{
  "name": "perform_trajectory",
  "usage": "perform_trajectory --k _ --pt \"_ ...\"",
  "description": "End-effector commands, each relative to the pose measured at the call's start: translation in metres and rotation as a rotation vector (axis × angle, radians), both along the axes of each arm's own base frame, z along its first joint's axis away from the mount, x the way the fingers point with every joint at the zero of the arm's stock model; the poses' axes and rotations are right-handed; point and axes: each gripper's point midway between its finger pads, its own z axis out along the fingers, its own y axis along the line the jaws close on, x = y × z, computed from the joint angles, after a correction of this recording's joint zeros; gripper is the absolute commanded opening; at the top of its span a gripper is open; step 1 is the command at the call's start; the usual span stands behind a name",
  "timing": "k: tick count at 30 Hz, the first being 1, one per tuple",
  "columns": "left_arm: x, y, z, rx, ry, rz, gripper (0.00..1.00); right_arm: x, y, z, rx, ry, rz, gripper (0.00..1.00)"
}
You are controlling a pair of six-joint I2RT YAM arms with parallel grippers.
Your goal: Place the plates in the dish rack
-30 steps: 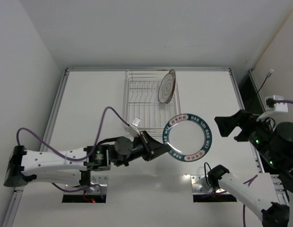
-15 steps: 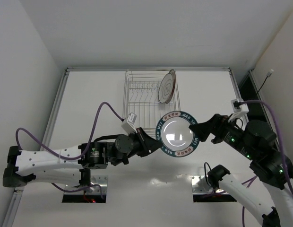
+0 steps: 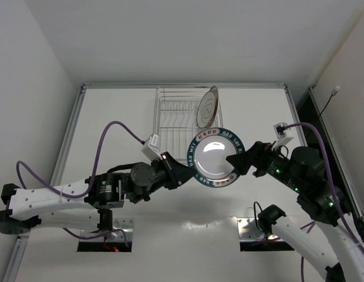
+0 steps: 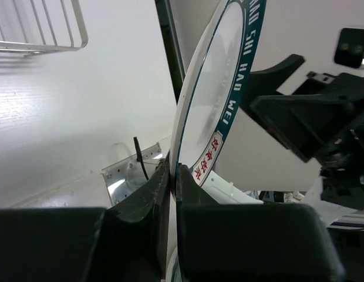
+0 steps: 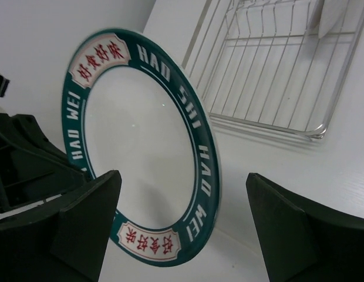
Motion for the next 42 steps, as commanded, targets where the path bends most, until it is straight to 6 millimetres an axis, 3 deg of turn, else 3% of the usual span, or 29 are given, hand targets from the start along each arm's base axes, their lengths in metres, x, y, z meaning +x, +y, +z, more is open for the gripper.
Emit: perform_trajectory --k 1,3,5,6,8,9,10,11,12,14,16,17,19,23,25,26,27,28,35,38,42 --pt "0.009 0.009 0.049 -0.122 -0.052 0.043 0.00 0.002 0.020 0.004 0.060 -0.046 0.086 0.83" --pt "0.011 0.010 0.048 -0.116 -0.057 0.044 0.00 0.003 0.028 0.000 0.083 -0.050 0.120 0.76" --pt "0.011 0.010 0.048 -0.116 -0.057 0.044 0.00 0.004 0.034 0.013 0.130 -0.085 0.138 0.58" --pt "0.014 0.011 0.043 -0.103 -0.056 0.053 0.00 0.005 0.034 0.017 0.138 -0.100 0.139 0.24" --pt "0.017 0.013 0.033 -0.073 -0.050 0.061 0.00 0.012 0.033 0.031 0.150 -0.135 0.113 0.00" --pt "0.024 0.018 0.024 -0.035 -0.043 0.087 0.01 0.016 0.032 0.035 0.141 -0.145 0.101 0.00" --pt "0.027 0.021 0.016 -0.010 -0.029 0.097 0.16 0.026 0.028 0.041 0.123 -0.163 0.061 0.00" --pt "0.030 0.026 0.009 0.021 -0.025 0.115 0.27 0.041 0.028 0.030 0.049 -0.128 0.034 0.00" --pt "0.035 0.033 -0.005 0.091 -0.008 0.134 0.38 0.054 0.016 0.049 0.025 -0.162 -0.054 0.00" --pt "0.041 0.044 -0.018 0.185 -0.007 0.174 0.58 0.072 0.005 0.059 -0.018 -0.154 -0.154 0.00" --pt "0.049 0.062 -0.038 0.329 0.019 0.221 0.67 0.107 -0.010 0.048 -0.113 -0.106 -0.309 0.00" --pt "0.054 0.071 -0.042 0.371 0.021 0.256 0.72 0.118 -0.012 0.057 -0.130 -0.119 -0.347 0.00" --pt "0.056 0.079 -0.045 0.417 0.029 0.274 0.73 0.141 -0.015 0.050 -0.205 -0.107 -0.415 0.00" --pt "0.060 0.096 -0.047 0.441 0.022 0.312 0.76 0.202 0.001 0.015 -0.354 -0.049 -0.474 0.00" --pt "0.062 0.104 -0.043 0.424 0.014 0.335 0.80 0.222 0.003 0.021 -0.388 -0.068 -0.525 0.00" --pt "0.066 0.109 -0.040 0.416 0.011 0.359 0.82 0.238 0.002 0.001 -0.472 -0.034 -0.552 0.00" --pt "0.067 0.113 -0.038 0.418 0.003 0.363 0.83 0.243 0.006 -0.005 -0.507 -0.026 -0.551 0.00" --pt "0.067 0.113 -0.038 0.425 -0.002 0.360 0.83 0.253 0.008 0.003 -0.512 -0.041 -0.572 0.00" --pt "0.084 0.137 -0.039 0.505 -0.017 0.435 0.88 0.312 0.031 -0.039 -0.721 -0.026 -0.605 0.00" --pt "0.088 0.136 -0.045 0.515 0.000 0.427 0.89 0.330 0.038 -0.046 -0.745 -0.028 -0.620 0.00" --pt "0.096 0.135 -0.058 0.525 0.023 0.420 0.89 0.355 0.047 -0.078 -0.792 0.008 -0.620 0.00"
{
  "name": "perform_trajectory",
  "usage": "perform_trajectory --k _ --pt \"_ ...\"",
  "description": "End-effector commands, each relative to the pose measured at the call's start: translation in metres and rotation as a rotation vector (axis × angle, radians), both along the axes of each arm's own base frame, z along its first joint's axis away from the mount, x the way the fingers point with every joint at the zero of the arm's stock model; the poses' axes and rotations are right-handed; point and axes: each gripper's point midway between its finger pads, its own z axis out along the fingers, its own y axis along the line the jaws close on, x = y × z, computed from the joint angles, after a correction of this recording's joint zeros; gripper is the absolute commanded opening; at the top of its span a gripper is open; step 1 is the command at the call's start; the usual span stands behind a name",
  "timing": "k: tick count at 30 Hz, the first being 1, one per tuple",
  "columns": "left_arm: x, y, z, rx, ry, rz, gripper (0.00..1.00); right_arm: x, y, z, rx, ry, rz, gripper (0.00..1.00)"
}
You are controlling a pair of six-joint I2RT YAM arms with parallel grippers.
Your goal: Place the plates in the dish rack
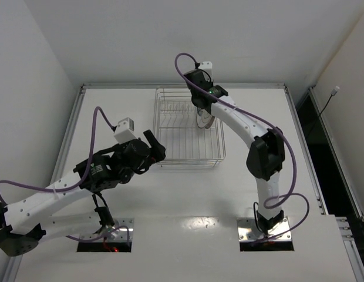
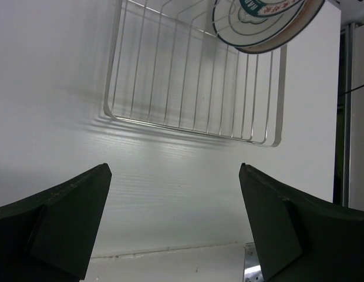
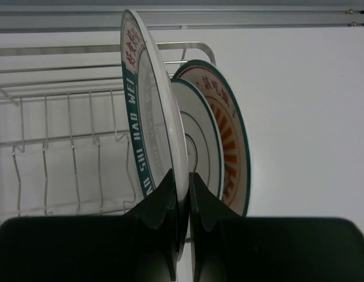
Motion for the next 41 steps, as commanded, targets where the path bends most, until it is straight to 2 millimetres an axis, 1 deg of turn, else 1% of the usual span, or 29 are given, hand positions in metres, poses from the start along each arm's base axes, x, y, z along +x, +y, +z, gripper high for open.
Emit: perform_trajectory --k 1,7,9,10,11,12,13,15,18,19,21,22,23,24,25,26,27,28,30,31,32,33,34,35,36,37,39,40,41 --pt "0.007 -0.004 -0.005 0.016 0.012 -0.028 0.89 0.024 0.001 0.018 -0.012 -0.081 -0.046 0.00" --pt "0.016 -0.001 -0.014 0.031 0.039 -0.024 0.89 0.033 0.002 -0.023 -0.049 -0.012 -0.055 0.00" --pt "0.021 0.004 -0.020 0.041 0.056 -0.002 0.89 0.030 0.002 -0.032 -0.048 0.009 -0.051 0.00" --pt "0.020 0.000 -0.019 0.025 0.059 -0.018 0.89 0.029 0.004 -0.038 -0.035 0.021 -0.044 0.00" --pt "0.022 0.004 -0.024 0.040 0.064 -0.007 0.89 0.025 0.007 -0.048 -0.031 0.048 -0.024 0.00" --pt "0.019 0.004 -0.026 0.034 0.072 -0.020 0.89 0.025 0.004 -0.053 -0.026 0.064 -0.019 0.00" --pt "0.022 0.004 -0.024 0.022 0.069 -0.014 0.89 0.024 0.006 -0.058 -0.015 0.076 -0.014 0.00" --pt "0.022 0.002 -0.027 0.009 0.081 -0.024 0.89 0.020 0.008 -0.056 0.006 0.085 -0.006 0.05" --pt "0.024 0.002 -0.027 -0.005 0.089 -0.034 0.89 0.014 0.007 -0.046 0.029 0.088 -0.011 0.24" --pt "0.023 0.001 -0.027 -0.001 0.091 -0.046 0.89 0.011 0.005 -0.030 0.041 0.068 -0.010 0.45" --pt "0.024 0.000 -0.026 -0.008 0.089 -0.053 0.89 0.000 0.001 -0.020 0.042 0.085 0.000 0.66" --pt "0.024 -0.002 -0.029 0.006 0.097 -0.071 0.89 0.001 0.001 0.003 0.060 0.055 0.001 0.75" --pt "0.027 0.000 -0.024 0.009 0.084 -0.068 0.89 -0.004 0.001 0.015 0.060 0.061 0.017 0.91" --pt "0.029 -0.001 -0.020 0.016 0.078 -0.075 0.90 -0.018 -0.006 0.018 0.036 0.115 0.022 0.99" --pt "0.031 0.002 -0.017 0.021 0.068 -0.070 0.90 -0.021 -0.008 0.044 0.041 0.093 0.030 1.00" --pt "0.034 0.004 -0.012 0.040 0.059 -0.075 0.90 -0.028 -0.011 0.046 0.033 0.118 0.036 1.00" --pt "0.035 0.003 -0.008 0.046 0.048 -0.083 0.90 -0.039 -0.018 0.064 0.026 0.116 0.042 1.00" --pt "0.037 0.004 -0.007 0.066 0.041 -0.085 0.90 -0.055 -0.032 0.062 -0.003 0.169 0.030 1.00" --pt "0.044 0.007 -0.002 0.100 0.014 -0.089 0.90 -0.079 -0.041 0.067 -0.009 0.205 0.066 1.00" --pt "0.045 0.009 -0.002 0.121 0.006 -0.088 0.90 -0.094 -0.047 0.048 -0.041 0.268 0.091 1.00" --pt "0.049 0.012 0.001 0.129 -0.012 -0.080 0.92 -0.116 -0.051 0.069 0.014 0.232 0.138 1.00" --pt "0.054 0.014 -0.001 0.163 -0.021 -0.080 0.92 -0.130 -0.053 0.070 0.038 0.231 0.161 1.00" --pt "0.056 0.018 0.000 0.187 -0.031 -0.069 0.92 -0.150 -0.060 0.045 0.031 0.291 0.177 1.00" --pt "0.061 0.023 -0.006 0.218 -0.022 -0.056 0.92 -0.169 -0.061 0.069 0.104 0.213 0.221 1.00" --pt "0.066 0.019 -0.007 0.234 -0.020 -0.064 0.92 -0.181 -0.064 0.068 0.134 0.200 0.231 1.00" --pt "0.073 0.028 -0.006 0.268 -0.023 -0.041 0.93 -0.197 -0.071 0.045 0.136 0.239 0.229 1.00" --pt "0.081 0.032 -0.008 0.306 -0.023 -0.035 0.93 -0.210 -0.077 0.041 0.175 0.190 0.221 1.00" --pt "0.089 0.031 -0.009 0.334 -0.036 -0.045 0.93 -0.224 -0.086 0.028 0.168 0.207 0.219 1.00" --pt "0.095 0.037 -0.011 0.362 -0.039 -0.027 0.93 -0.231 -0.089 0.021 0.164 0.231 0.210 1.00"
